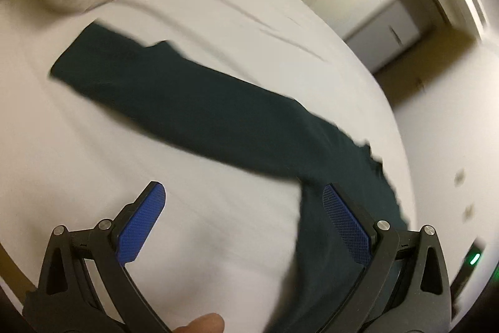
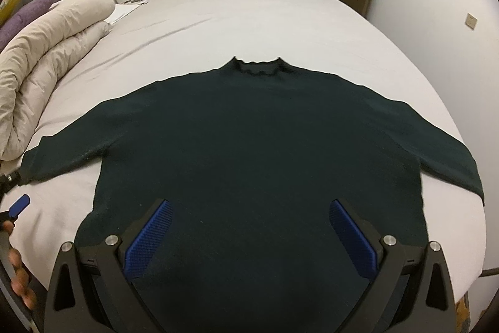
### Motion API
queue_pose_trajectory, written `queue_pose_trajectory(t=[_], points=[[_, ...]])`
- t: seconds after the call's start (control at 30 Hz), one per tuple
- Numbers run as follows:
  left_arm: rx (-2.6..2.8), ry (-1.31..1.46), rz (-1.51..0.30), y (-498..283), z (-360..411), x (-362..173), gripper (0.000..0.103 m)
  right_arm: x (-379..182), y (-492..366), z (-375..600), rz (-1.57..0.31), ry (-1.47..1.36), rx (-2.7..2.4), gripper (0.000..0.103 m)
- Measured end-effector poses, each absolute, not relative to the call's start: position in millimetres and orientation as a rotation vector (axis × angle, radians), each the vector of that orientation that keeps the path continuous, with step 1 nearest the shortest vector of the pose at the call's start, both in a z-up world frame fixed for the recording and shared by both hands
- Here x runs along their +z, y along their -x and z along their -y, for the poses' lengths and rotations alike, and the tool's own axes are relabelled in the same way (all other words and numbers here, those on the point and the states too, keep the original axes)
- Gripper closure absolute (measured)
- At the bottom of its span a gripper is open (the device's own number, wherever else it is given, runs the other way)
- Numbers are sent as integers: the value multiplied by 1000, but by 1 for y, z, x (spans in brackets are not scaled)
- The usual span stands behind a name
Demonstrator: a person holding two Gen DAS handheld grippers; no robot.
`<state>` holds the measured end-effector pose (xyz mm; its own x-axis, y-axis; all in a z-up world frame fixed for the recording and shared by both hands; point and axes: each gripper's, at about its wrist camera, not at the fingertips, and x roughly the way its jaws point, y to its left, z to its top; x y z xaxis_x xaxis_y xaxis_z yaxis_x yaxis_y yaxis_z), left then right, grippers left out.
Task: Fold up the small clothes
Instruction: 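Lower the left tool onto the sweater's sleeve and close on it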
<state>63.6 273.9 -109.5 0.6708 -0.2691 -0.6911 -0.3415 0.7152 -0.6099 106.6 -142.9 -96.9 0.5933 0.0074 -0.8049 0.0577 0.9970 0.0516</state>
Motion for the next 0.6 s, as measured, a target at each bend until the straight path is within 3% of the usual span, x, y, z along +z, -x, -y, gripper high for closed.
queue_pose_trajectory(t=[0.23,0.6], points=[[88,1328,-740,-55,-365,-169,0,-106,-126,131,-957,-95,9,0],[121,1534,-603,-79,-401,-191,2,-113,-133,134,-957,-145,30,0]])
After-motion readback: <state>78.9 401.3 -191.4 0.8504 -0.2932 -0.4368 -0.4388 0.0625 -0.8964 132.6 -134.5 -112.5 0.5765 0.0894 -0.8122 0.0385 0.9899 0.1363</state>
